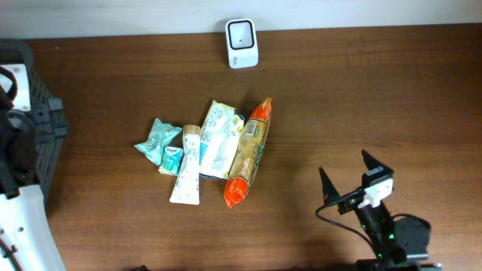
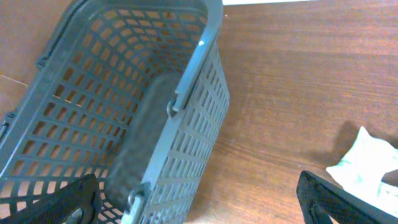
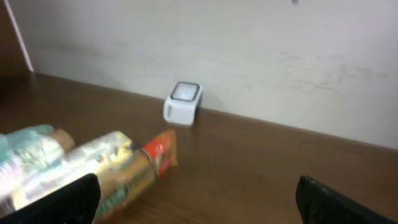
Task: Scan the item barcode
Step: 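Reach the right gripper to the spaghetti package and grasp it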
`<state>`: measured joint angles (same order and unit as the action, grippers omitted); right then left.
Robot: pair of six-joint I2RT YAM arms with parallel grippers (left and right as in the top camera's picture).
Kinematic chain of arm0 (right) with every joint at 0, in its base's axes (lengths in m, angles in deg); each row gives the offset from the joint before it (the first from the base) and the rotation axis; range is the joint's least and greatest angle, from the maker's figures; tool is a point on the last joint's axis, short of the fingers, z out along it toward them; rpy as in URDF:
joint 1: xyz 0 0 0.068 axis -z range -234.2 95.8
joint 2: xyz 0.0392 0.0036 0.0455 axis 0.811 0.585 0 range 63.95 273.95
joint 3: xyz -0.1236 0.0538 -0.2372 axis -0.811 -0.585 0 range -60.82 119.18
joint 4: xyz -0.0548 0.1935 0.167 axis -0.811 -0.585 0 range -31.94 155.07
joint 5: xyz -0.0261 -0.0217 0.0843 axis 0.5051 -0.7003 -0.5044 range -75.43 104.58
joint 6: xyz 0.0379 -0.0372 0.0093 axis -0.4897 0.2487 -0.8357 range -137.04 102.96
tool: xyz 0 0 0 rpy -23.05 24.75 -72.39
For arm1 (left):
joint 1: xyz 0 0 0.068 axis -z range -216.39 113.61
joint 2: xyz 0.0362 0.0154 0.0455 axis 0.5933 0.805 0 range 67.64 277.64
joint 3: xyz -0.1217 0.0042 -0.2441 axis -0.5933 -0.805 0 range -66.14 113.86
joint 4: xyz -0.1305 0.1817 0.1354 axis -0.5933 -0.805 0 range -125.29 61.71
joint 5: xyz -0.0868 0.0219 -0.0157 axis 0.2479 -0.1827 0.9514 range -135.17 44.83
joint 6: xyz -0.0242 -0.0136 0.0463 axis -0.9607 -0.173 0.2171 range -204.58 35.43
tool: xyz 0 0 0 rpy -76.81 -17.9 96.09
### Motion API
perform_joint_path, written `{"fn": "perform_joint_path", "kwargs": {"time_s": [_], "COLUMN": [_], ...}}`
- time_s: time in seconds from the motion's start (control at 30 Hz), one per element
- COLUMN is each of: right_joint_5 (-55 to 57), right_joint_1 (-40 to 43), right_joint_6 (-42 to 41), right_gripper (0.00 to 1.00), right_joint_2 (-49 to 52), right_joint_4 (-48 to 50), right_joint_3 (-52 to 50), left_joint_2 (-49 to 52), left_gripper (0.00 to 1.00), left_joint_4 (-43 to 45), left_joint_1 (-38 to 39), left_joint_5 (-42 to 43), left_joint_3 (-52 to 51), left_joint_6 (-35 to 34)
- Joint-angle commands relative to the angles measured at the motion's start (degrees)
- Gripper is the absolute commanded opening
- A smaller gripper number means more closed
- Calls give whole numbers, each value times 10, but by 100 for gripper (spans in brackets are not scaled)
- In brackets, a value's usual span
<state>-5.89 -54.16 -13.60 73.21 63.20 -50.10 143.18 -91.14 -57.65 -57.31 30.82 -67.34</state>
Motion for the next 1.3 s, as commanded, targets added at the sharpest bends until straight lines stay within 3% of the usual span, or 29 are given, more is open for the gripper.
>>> {"fn": "perform_joint_path", "kwargs": {"time_s": [0.0, 0.13, 0.27, 0.4, 0.47, 0.53, 0.6, 0.63, 0.67, 0.73, 0.9, 0.93, 0.97, 1.0, 1.07, 1.17, 1.2, 1.27], "right_joint_5": [-35, -36, -107, -322, -184, -30, 38, 61, 62, 58, 32, 31, 31, 29, 18, -147, -231, -262], "right_joint_1": [4, 4, 4, -18, -90, -178, -236, -265, -276, -292, -338, -337, -337, -332, -296, -223, -192, -155], "right_joint_6": [-6, 23, 22, -11, -120, -271, -357, -385, -395, -434, -436, -436, -436, -435, -392, -136, -9, 101], "right_gripper": [99, 98, 98, 98, 100, 88, 88, 89, 100, 98, 100, 43, 31, 31, 30, 30, 30, 28], "right_joint_2": [122, 395, 587, 727, 795, 852, 888, 917, 937, 989, 1061, 1061, 1061, 1057, 1029, 991, 989, 993], "right_joint_4": [-49, -306, -475, -402, -393, -395, -394, -395, -395, -414, -398, -399, -400, -411, -440, -473, -507, -515], "right_joint_3": [144, 440, 640, 648, 648, 648, 648, 648, 648, 648, 648, 648, 648, 650, 656, 696, 722, 728], "left_joint_2": [1, 1, 1, 1, 1, 1, 1, 1, 1, 1, 1, 1, 1, 1, 1, 1, 1, 1], "left_gripper": [99, 99, 99, 99, 99, 99, 99, 99, 99, 99, 99, 99, 99, 99, 99, 99, 99, 99], "left_joint_4": [2, 2, 2, 2, 2, 2, 2, 2, 2, 2, 2, 2, 2, 2, 2, 2, 2, 2], "left_joint_1": [-3, -3, -3, -3, -3, -3, -3, -3, -3, -3, -3, -3, -3, -3, -3, -3, -3, -3], "left_joint_5": [8, 8, 8, 8, 8, 8, 8, 8, 8, 8, 8, 8, 8, 8, 8, 8, 8, 8], "left_joint_3": [-1, -1, -1, -1, -1, -1, -1, -1, -1, -1, -1, -1, -1, -1, -1, -1, -1, -1], "left_joint_6": [11, 11, 11, 11, 11, 11, 11, 11, 11, 11, 11, 11, 11, 11, 11, 11, 11, 11]}}
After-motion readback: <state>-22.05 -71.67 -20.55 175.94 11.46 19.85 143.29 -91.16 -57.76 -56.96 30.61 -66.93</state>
